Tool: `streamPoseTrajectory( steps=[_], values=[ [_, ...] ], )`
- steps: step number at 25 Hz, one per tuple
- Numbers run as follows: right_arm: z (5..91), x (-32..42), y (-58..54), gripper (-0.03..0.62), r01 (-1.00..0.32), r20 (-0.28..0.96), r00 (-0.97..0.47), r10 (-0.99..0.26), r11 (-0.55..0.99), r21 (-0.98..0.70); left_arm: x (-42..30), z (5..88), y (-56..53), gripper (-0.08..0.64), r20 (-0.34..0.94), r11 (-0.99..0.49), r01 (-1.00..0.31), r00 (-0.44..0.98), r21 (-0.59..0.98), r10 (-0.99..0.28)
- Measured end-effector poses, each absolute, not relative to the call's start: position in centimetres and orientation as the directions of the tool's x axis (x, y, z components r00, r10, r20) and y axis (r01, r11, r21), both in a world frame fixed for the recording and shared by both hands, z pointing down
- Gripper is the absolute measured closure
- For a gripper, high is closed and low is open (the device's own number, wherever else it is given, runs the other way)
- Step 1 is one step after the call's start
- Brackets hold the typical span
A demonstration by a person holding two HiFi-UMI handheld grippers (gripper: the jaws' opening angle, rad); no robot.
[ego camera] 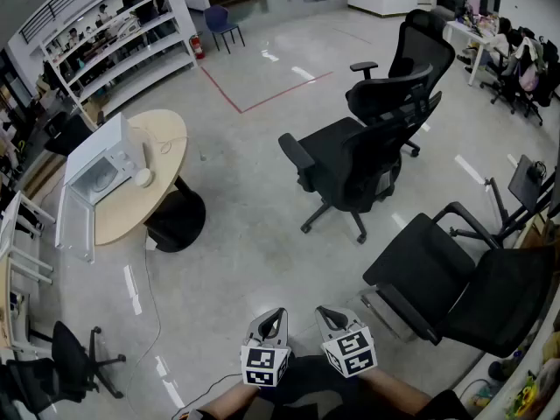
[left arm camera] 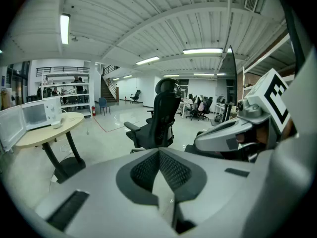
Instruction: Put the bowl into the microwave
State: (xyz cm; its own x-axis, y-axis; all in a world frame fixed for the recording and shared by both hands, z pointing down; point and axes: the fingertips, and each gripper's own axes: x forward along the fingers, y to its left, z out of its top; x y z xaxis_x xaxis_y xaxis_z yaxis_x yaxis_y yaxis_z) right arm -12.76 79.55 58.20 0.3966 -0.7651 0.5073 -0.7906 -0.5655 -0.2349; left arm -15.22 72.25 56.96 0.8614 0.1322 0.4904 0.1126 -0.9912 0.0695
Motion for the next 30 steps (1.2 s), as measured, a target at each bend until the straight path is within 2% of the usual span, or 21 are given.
streamPoseTrajectory(
  steps=[7, 30],
  values=[
    [57.9, -11.5, 74.3, 0.577, -0.796, 0.526, 0.374, -0.764, -0.556, -0.241, -14.4, 56.9, 66.8, 0.514, 0.506, -0.994, 0.076, 0.856, 0.080, 0.107],
    [53.8, -5.1, 52.6, 0.577, -0.876, 0.519, 0.313, -0.795, -0.453, -0.164, -10.1, 53.2, 45.1, 0.514, 0.400, -0.985, -0.111, 0.915, 0.128, -0.051]
  ],
)
